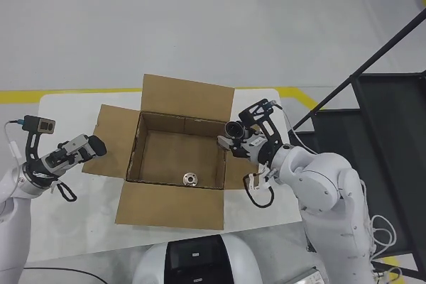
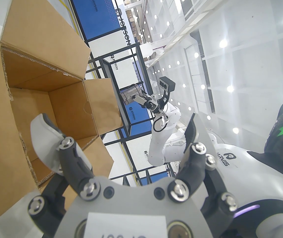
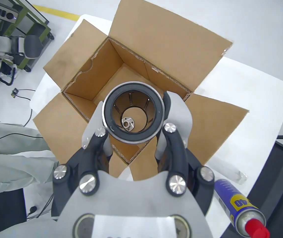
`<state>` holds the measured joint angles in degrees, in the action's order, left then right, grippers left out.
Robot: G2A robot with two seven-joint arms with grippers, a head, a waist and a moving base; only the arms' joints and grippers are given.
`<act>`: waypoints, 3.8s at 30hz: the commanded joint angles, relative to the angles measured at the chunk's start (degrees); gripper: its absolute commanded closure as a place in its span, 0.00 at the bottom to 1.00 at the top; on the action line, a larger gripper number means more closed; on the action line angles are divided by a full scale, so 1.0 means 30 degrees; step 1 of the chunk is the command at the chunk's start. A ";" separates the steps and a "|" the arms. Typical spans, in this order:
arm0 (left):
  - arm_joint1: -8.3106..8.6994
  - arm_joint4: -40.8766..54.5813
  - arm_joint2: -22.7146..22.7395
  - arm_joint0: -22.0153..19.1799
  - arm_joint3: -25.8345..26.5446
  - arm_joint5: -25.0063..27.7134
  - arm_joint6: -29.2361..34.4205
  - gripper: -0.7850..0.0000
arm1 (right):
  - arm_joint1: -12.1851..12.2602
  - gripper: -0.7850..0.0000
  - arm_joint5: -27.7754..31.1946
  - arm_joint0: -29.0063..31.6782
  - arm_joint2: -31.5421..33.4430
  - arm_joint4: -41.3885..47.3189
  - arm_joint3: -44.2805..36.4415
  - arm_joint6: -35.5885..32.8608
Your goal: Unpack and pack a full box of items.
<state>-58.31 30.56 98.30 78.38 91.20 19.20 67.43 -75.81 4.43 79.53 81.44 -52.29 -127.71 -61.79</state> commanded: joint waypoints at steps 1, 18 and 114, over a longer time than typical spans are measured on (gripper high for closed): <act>0.0000 0.0000 0.0000 0.0000 0.0000 0.0000 0.0000 0.00 | -0.0002 1.00 -0.0003 -0.0024 -0.0025 -0.0081 0.0012 -0.0039; 0.0000 0.0000 0.0000 0.0000 0.0000 0.0000 0.0000 0.00 | -0.0002 1.00 -0.0003 -0.0024 -0.0025 -0.0081 0.0012 -0.0039; 0.0000 0.0000 0.0000 0.0000 0.0000 0.0000 0.0000 0.00 | 0.1334 1.00 1.0815 1.1215 0.6199 -0.9399 0.6939 1.6213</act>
<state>-58.31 30.56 98.30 78.38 91.20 19.20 67.43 -71.81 37.43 113.82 100.54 -80.22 -108.24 -14.14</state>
